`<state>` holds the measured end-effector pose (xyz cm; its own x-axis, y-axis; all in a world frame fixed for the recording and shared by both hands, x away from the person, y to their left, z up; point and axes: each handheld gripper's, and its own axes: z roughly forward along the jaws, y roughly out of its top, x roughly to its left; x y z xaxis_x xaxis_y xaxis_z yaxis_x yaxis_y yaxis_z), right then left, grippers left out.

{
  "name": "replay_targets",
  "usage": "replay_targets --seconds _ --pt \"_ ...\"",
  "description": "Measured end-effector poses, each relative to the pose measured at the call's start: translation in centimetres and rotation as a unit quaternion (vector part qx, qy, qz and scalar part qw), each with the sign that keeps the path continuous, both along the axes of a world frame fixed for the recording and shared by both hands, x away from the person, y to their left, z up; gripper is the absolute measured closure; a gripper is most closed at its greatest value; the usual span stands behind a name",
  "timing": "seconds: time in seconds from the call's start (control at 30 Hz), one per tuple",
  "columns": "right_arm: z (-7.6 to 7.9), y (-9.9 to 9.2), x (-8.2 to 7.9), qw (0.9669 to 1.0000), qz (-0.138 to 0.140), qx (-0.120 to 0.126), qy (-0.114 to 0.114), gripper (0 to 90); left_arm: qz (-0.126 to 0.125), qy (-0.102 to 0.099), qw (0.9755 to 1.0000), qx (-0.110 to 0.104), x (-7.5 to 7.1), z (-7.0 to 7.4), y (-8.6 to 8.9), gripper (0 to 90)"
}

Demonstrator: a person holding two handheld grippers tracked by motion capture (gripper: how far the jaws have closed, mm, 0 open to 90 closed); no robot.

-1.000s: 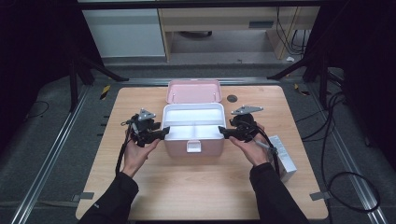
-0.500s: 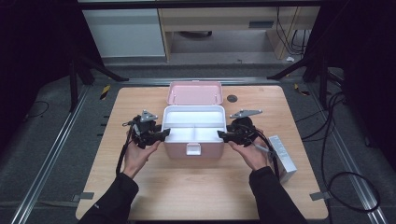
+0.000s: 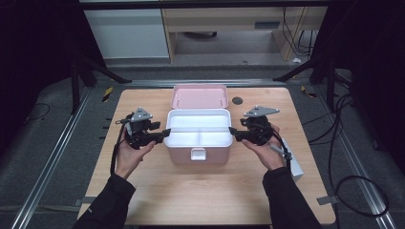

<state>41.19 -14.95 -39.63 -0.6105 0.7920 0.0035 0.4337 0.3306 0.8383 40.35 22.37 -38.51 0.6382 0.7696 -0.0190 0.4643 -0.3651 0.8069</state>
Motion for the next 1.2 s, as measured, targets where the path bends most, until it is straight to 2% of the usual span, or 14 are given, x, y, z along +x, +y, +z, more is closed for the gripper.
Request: replay_targets --seconds 0.1,0.2,0.23,0.3,0.47,0.57,0.73,0.77,0.83,0.93,0.97,1.07,1.13,1.2 --pt "1.1 -0.5 0.5 0.9999 0.007 0.002 -0.01 40.6 -0.018 -0.002 0.9997 0.018 0.8 0.5 0.2 46.2" --pt "2.1 -0.7 1.2 0.9997 0.018 0.002 -0.018 40.5 -0.034 -0.006 0.9991 0.026 1.7 1.2 0.3 46.0" --pt "2.5 -0.7 1.5 0.9994 0.025 0.001 -0.021 40.5 -0.046 -0.007 0.9986 0.024 2.1 1.4 0.3 46.0" --pt "3.0 -0.5 2.0 0.9988 0.042 0.0 -0.024 40.7 -0.054 -0.009 0.9981 0.03 2.6 1.7 0.1 46.2" --pt "3.7 0.2 3.5 0.9955 0.089 -0.016 -0.026 42.1 -0.084 -0.005 0.9953 0.049 4.1 2.4 -0.7 48.1" --pt "3.8 0.7 4.3 0.9928 0.115 -0.026 -0.022 42.7 -0.107 0.001 0.9919 0.068 5.0 2.6 -1.1 49.1" --pt "3.9 1.6 5.2 0.9861 0.159 -0.046 -0.016 44.7 -0.146 0.013 0.9847 0.095 6.2 2.8 -1.9 52.4" --pt "3.8 1.8 5.4 0.9845 0.167 -0.051 -0.016 45.1 -0.157 0.018 0.9817 0.105 6.5 2.8 -2.0 52.6" --pt "3.8 2.1 5.7 0.9811 0.184 -0.06 -0.012 45.4 -0.171 0.026 0.9783 0.114 6.8 2.7 -2.3 53.8" --pt "3.6 2.3 6.1 0.9763 0.204 -0.073 -0.003 49.0 -0.195 0.041 0.9699 0.139 7.1 2.4 -2.9 55.1" --pt "3.4 2.4 6.2 0.9738 0.212 -0.081 0.006 50.3 -0.201 0.046 0.968 0.143 7.2 2.3 -3.0 55.2" --pt "2.9 2.8 6.3 0.9677 0.229 -0.105 0.015 53.2 -0.217 0.056 0.9612 0.161 7.4 1.9 -3.6 56.1" --pt "2.5 3.1 6.3 0.9624 0.242 -0.12 0.023 56.5 -0.224 0.063 0.9573 0.171 7.6 1.5 -3.9 57.0" --pt "2.1 3.4 6.4 0.9582 0.25 -0.134 0.038 59.7 -0.231 0.073 0.9545 0.174 7.8 1.2 -4.0 58.9"
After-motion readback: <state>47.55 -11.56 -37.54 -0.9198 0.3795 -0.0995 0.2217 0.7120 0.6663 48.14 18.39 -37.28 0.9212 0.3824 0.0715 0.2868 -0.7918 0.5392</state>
